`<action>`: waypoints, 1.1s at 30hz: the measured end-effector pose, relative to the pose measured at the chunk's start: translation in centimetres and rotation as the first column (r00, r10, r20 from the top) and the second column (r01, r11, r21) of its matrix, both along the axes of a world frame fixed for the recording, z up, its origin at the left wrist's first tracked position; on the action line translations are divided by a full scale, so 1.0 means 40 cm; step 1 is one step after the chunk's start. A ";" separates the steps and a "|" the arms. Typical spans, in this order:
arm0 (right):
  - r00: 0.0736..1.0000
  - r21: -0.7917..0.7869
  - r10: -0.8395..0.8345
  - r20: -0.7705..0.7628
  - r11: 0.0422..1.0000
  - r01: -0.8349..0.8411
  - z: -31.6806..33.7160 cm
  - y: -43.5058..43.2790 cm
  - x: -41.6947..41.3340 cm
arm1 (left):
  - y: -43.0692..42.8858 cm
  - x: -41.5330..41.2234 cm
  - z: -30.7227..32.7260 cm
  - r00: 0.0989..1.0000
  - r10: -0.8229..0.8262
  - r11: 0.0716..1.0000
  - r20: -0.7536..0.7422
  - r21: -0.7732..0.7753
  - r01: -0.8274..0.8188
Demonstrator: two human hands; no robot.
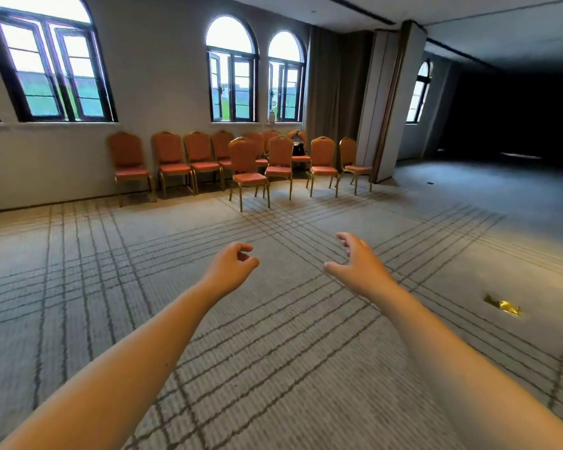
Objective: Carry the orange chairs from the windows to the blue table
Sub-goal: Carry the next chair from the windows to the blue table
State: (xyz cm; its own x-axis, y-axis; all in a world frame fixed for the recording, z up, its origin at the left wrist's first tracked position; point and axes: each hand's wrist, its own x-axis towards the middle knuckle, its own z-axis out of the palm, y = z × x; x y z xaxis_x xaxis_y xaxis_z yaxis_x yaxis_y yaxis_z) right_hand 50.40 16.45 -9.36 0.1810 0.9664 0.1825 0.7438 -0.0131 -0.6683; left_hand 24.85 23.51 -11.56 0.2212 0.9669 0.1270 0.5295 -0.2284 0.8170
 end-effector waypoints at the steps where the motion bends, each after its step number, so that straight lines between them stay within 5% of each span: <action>1: 1.000 0.004 0.007 0.003 1.000 -0.007 -0.001 0.082 0.029 | 0.079 0.030 -0.003 1.000 0.010 1.000 0.001 0.002 -0.010; 33: 0.998 -0.043 0.060 -0.024 0.997 -0.060 -0.046 2.346 0.643 | 2.336 0.643 -0.031 0.995 0.079 0.995 0.064 -0.059 -0.076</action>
State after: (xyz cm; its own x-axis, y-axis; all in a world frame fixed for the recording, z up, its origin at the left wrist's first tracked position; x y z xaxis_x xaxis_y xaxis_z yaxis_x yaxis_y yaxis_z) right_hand 76.14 110.30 -11.20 0.1261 0.9826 0.1365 0.7288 0.0016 -0.6847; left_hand 50.58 116.93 -12.81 0.1382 0.9869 0.0836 0.4878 -0.1413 0.8614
